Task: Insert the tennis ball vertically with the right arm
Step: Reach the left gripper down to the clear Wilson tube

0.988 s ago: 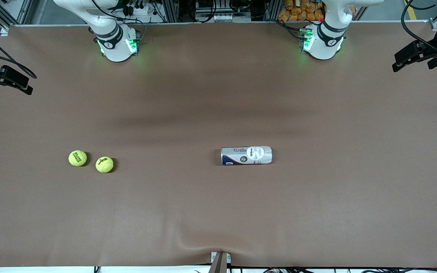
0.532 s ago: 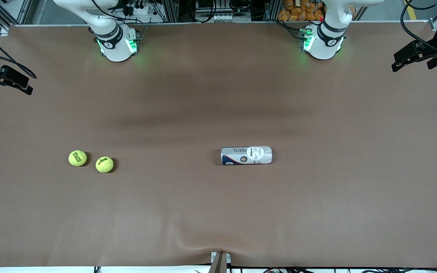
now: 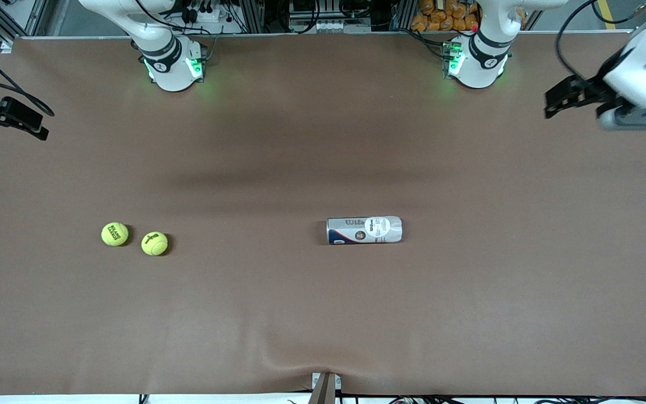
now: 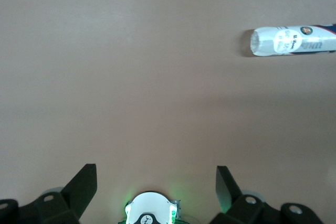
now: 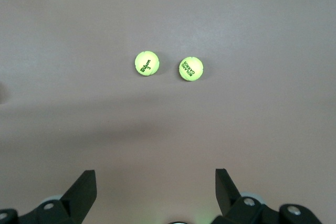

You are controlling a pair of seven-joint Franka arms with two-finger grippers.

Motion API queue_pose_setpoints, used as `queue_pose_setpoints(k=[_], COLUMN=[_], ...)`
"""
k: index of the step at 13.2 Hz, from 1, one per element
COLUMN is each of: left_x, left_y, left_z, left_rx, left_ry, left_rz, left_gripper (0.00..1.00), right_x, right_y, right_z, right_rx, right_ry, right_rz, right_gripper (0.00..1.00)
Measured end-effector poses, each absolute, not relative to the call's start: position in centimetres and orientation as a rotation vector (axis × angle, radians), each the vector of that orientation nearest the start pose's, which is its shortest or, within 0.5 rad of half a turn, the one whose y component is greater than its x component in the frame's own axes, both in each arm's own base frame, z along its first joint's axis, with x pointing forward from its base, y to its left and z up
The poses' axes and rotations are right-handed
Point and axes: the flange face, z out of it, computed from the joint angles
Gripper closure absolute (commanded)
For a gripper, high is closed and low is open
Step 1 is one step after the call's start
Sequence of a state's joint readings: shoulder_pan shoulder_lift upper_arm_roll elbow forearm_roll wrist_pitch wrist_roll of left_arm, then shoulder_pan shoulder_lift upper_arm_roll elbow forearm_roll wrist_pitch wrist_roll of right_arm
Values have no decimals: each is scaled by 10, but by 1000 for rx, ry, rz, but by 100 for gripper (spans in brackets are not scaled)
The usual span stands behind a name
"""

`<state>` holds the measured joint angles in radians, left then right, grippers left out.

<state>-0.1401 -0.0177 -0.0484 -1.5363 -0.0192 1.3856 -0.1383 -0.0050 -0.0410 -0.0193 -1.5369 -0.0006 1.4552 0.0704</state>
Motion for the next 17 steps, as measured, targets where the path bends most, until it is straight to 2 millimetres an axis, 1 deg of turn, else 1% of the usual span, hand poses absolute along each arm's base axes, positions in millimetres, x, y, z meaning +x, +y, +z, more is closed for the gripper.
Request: queue_pose_setpoints(k=[4, 6, 8, 9, 11, 12, 14, 16, 17], left_x=[544, 553, 561, 563, 568, 570, 576, 576, 573], left_y=[-169, -215, -265, -286, -324, -339, -361, -385, -398], left_z=[592, 567, 536, 519, 481, 462, 428, 399, 387], left_rx=[-3120, -3119, -3098, -3075, -3033, -3021, -3001, -2934, -2894], left_ry=[265, 392, 550, 636, 862, 943, 1070, 1303, 1406], left_rz=[258, 274, 263, 254, 236, 225, 204, 171, 146], left_gripper=[0, 0, 0, 0, 0, 0, 0, 0, 0], right_x=[530, 530, 530, 530, 530, 530, 530, 530, 530], right_y=[-13, -13, -13, -13, -13, -13, -13, -13, -13], right_z=[653, 653, 653, 653, 653, 653, 653, 653, 653], right_rx=[-3138, -3138, -3138, -3138, -3138, -3138, -3138, -3138, -3138], right_ry=[149, 149, 149, 149, 149, 149, 149, 149, 149], right_rz=[64, 64, 64, 64, 64, 64, 64, 65, 65], right_gripper=[0, 0, 0, 0, 0, 0, 0, 0, 0])
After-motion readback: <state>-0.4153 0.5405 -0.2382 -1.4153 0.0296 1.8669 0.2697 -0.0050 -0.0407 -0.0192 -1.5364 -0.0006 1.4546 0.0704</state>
